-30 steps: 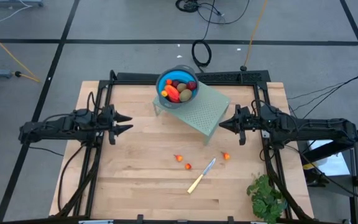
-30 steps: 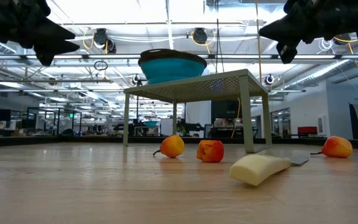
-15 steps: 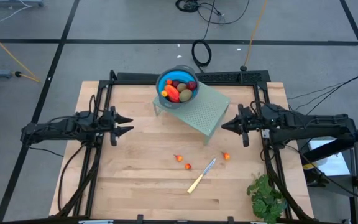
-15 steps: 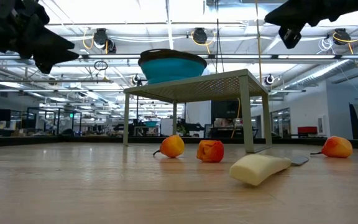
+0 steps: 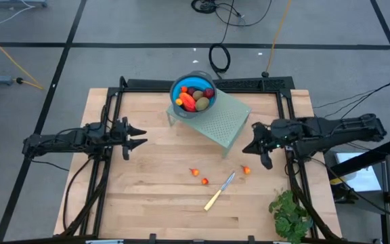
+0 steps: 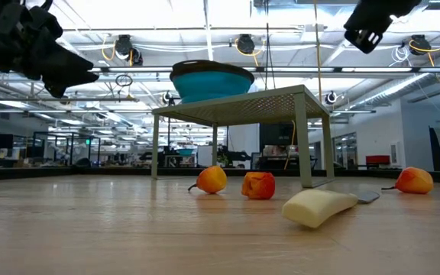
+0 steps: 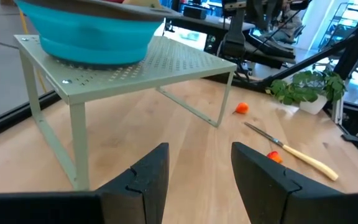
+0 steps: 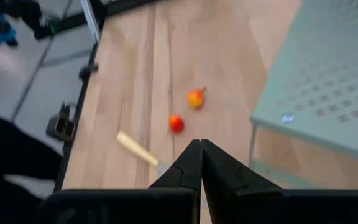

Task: Pick & Place Fruit
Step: Put the peach into the blue strainer bowl on the shelf

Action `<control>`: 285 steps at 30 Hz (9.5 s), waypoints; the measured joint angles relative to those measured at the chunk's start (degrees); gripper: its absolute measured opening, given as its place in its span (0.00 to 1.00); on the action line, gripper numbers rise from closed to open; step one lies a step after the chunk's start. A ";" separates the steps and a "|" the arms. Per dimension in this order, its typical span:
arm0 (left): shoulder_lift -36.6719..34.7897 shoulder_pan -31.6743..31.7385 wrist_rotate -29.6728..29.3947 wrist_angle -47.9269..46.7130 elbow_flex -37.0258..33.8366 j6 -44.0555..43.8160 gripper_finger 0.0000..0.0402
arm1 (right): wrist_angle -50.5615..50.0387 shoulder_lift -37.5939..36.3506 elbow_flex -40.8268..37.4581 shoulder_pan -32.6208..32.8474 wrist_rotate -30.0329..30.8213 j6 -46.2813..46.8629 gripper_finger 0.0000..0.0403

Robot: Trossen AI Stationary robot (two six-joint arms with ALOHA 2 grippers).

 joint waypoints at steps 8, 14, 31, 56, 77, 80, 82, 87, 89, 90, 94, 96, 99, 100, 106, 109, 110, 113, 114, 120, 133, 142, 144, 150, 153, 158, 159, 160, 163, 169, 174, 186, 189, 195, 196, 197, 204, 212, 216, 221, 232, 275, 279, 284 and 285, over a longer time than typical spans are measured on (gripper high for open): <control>0.13 0.00 -0.01 -1.18 0.00 0.37 0.44 | -12.09 9.33 7.04 4.05 -0.17 1.55 0.00; 0.13 0.00 -0.35 -1.54 0.00 0.13 0.44 | -16.50 14.50 7.95 6.47 -0.37 2.59 0.00; 0.13 0.00 -2.50 -1.13 0.00 -4.35 0.44 | -22.35 17.51 7.95 7.44 2.09 12.15 0.07; 0.13 0.00 -3.00 -1.00 0.04 -4.20 0.44 | -22.99 17.51 7.66 7.42 2.82 24.03 0.31; 0.13 0.00 -7.02 -1.03 0.04 3.15 0.44 | -22.96 17.51 7.64 7.42 3.02 33.24 0.32; 0.13 0.00 -7.00 -1.05 0.04 3.70 0.44 | -22.95 17.51 7.64 7.42 3.04 32.75 0.32; 0.13 0.00 -7.00 -1.06 0.04 4.98 0.44 | -22.90 17.51 7.64 7.42 2.92 33.01 0.32; 0.13 0.00 -6.98 -1.06 0.04 8.04 0.44 | -21.21 17.51 7.63 7.42 2.86 33.54 0.32; 0.13 0.00 -6.98 -1.07 0.04 8.15 0.44 | -19.86 17.51 7.64 7.42 2.82 33.48 0.32; 0.13 0.00 -6.98 -1.06 0.04 8.15 0.43 | -19.27 17.51 7.64 7.42 2.82 33.62 0.32; 0.13 0.00 -6.97 -1.08 0.04 8.30 0.43 | -18.42 17.51 7.64 7.42 2.93 35.52 0.32; 0.13 0.00 -6.97 -1.06 0.04 8.28 0.43 | -18.40 17.91 7.63 7.42 4.19 36.06 0.32; 0.13 0.00 -6.98 -1.06 0.04 8.29 0.43 | -18.63 18.76 7.62 7.41 5.81 36.63 0.32; 0.13 0.00 -6.96 -1.08 0.05 8.28 0.43 | -18.63 19.18 7.62 7.39 5.81 36.44 0.32; 0.15 0.00 -6.98 -1.08 0.06 8.27 0.37 | -18.62 22.25 7.62 7.40 5.64 35.57 0.32; 0.15 0.00 -6.98 -1.08 0.07 8.24 0.29 | -18.63 23.30 7.62 7.40 5.63 35.57 0.32; 0.15 0.00 -6.98 -1.07 0.06 8.23 0.26 | -18.63 23.46 7.62 7.40 5.64 35.61 0.32; 0.13 0.00 -7.00 -1.06 0.07 8.24 0.18 | -18.69 24.04 7.62 7.40 5.62 36.22 0.32; 0.15 0.00 -7.00 -1.06 0.07 8.22 0.15 | -18.79 24.11 7.62 7.40 5.62 36.57 0.32; 0.15 0.00 -7.00 -1.06 0.06 7.89 0.02 | -19.64 24.69 7.62 7.40 5.78 41.43 0.32; 0.15 0.00 -7.02 -1.05 0.07 7.88 0.01 | -20.94 25.01 7.62 7.42 5.64 46.10 0.42; 0.15 0.00 -7.04 -1.06 0.07 7.80 0.04 | -21.34 25.01 6.69 7.44 5.62 49.08 0.48; 0.15 0.00 -7.04 -1.06 0.07 7.74 0.04 | -20.38 25.03 5.24 7.72 5.55 49.10 0.50; 0.15 0.00 -7.04 -1.06 0.07 7.67 0.01 | -14.31 25.02 -0.10 8.20 2.41 50.92 0.54; 0.15 0.00 -7.04 -1.06 0.07 7.67 0.03 | -12.94 25.01 -2.45 8.19 2.32 53.04 0.54; 0.15 0.00 -7.04 -1.06 0.07 7.47 0.04 | -8.82 25.01 -5.67 8.19 2.21 54.04 0.55; 0.15 0.00 -7.06 -1.05 0.07 7.47 0.04 | -8.16 25.01 -5.90 8.19 2.21 54.05 0.55; 0.15 0.00 -7.05 -1.04 0.07 7.47 0.03 | -7.84 25.01 -6.06 8.19 2.28 54.06 0.54; 0.14 0.00 -7.06 -1.04 0.07 7.47 0.01 | -7.64 25.01 -6.84 8.19 2.30 54.09 0.54; 0.15 0.00 -7.04 -1.04 0.07 6.10 0.04 | -5.07 25.01 -9.57 8.19 2.32 55.16 0.54; 0.15 0.00 -7.04 -1.04 0.07 5.96 0.02 | -2.72 25.01 -11.38 8.16 2.38 55.65 0.54; 0.14 0.00 -7.04 -1.04 0.07 5.96 0.03 | 1.66 25.01 -13.55 8.16 2.53 56.58 0.53; 0.15 0.00 -7.05 -1.04 0.07 5.96 0.01 | 1.60 25.01 -14.27 8.16 2.52 56.58 0.53; 0.15 0.00 -7.06 -1.04 0.07 5.97 0.03 | 3.14 25.01 -15.76 8.16 2.51 56.99 0.53; 0.14 0.00 -7.05 -1.04 0.07 5.96 0.03 | 4.01 25.01 -16.13 8.16 2.51 56.96 0.53; 0.15 0.00 -7.05 -1.04 0.07 5.97 0.03 | 4.64 25.01 -16.48 8.16 2.51 56.92 0.53; 0.15 0.00 -7.05 -1.04 0.07 5.95 0.02 | 7.26 24.81 -18.76 8.14 2.56 58.04 0.53; 0.15 0.00 -7.06 -1.04 0.07 5.70 0.01 | 6.99 24.89 -18.85 8.14 2.58 57.92 0.45; 0.15 0.00 -7.07 -1.04 0.07 5.68 0.03 | 6.75 24.92 -18.89 8.14 2.61 57.91 0.37; 0.15 0.00 -7.07 -1.04 0.07 5.68 0.02 | 6.74 24.92 -18.89 8.14 2.58 58.02 0.31; 0.15 0.00 -7.07 -1.06 0.07 5.99 0.05 | 7.98 21.65 -19.11 8.21 -1.66 58.35 0.30; 0.20 0.00 -6.99 -1.25 0.07 -14.47 0.05 | 61.53 15.54 -18.89 8.01 -9.27 28.89 0.31; 0.20 0.00 -7.02 -1.23 0.07 -17.45 0.05 | 64.39 15.54 -18.89 7.63 -8.99 20.35 0.31; 0.20 0.00 -7.01 -1.22 0.07 -20.52 0.05 | 65.39 15.54 -18.89 6.39 -4.85 9.25 0.31; 0.20 0.00 -7.00 -1.22 0.07 -21.30 0.05 | 65.72 15.54 -18.89 6.06 -4.06 6.44 0.31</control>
